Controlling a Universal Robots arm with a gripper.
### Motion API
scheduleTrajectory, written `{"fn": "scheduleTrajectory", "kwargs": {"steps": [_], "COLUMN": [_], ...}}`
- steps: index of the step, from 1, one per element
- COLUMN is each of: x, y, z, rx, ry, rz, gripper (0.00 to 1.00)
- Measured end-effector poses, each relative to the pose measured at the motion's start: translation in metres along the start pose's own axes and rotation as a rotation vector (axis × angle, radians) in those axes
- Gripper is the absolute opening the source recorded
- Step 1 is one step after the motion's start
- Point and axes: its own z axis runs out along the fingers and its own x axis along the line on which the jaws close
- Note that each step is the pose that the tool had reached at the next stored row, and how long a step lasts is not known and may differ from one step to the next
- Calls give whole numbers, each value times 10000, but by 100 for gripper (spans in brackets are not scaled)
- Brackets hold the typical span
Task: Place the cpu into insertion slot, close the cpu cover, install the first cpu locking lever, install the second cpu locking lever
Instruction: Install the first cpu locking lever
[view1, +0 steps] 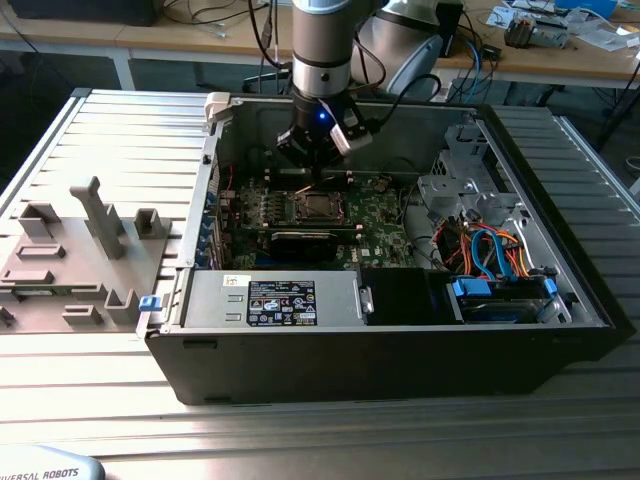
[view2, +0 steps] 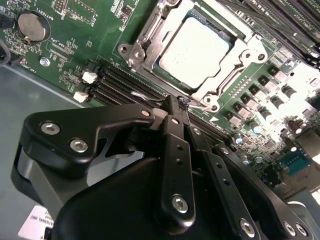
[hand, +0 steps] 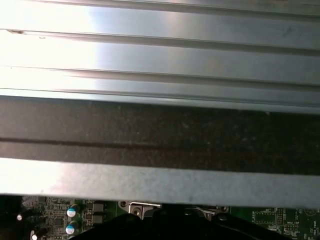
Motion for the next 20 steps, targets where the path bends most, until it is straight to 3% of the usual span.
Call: {"fn": "scheduleTrajectory", "kwargs": {"steps": [12,20], "x": [-48,-84], "y": [-7,-11], "z": [133,176], "rx": [1,3], "ry": [1,3], "rz": [-6,-6], "gripper": [11,11]}}
